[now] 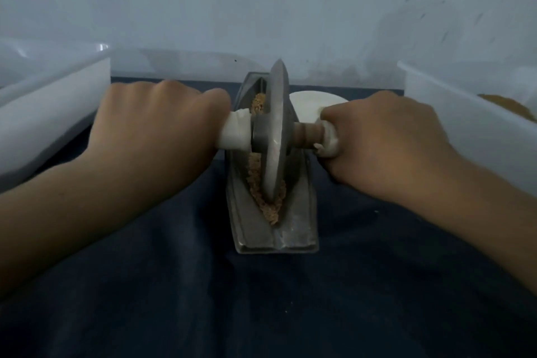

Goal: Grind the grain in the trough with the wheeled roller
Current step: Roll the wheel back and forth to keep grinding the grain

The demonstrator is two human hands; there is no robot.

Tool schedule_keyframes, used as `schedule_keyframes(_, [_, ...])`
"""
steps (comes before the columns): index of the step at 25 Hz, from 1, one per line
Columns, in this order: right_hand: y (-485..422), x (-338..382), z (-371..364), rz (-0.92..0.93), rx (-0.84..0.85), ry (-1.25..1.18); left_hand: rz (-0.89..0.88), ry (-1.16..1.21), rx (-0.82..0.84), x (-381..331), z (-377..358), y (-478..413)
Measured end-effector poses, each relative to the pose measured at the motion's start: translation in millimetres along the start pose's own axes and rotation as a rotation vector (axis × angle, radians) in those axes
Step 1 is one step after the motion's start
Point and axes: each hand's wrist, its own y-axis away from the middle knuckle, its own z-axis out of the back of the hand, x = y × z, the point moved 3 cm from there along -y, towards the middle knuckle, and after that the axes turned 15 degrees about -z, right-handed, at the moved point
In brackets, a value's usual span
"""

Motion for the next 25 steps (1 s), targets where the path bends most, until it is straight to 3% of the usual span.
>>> schedule_keyframes(3, [-21,5,-25,-0.076,0.102,0.044,0.052,-0.006,0.054,-1,-20,-17])
schedule_keyframes(8, [-64,12,-62,-0.271,0.307,-0.078,0.059,-0.027,0.083,6,-36,-78])
schedule_keyframes(11, [-42,8,-46,-0.199,0.246,-0.005,0.008,-0.005,0.085,1,-27,-52])
schedule_keyframes(15, [-10,3,-2,0.006,0.027,0.033,-0.017,0.017,-0.035,-2,-3,-2])
schedule_keyframes(25, [-69,28,-42,-0.14,0.166,0.084,0.181,0.132,-0.028,12,-62,-54])
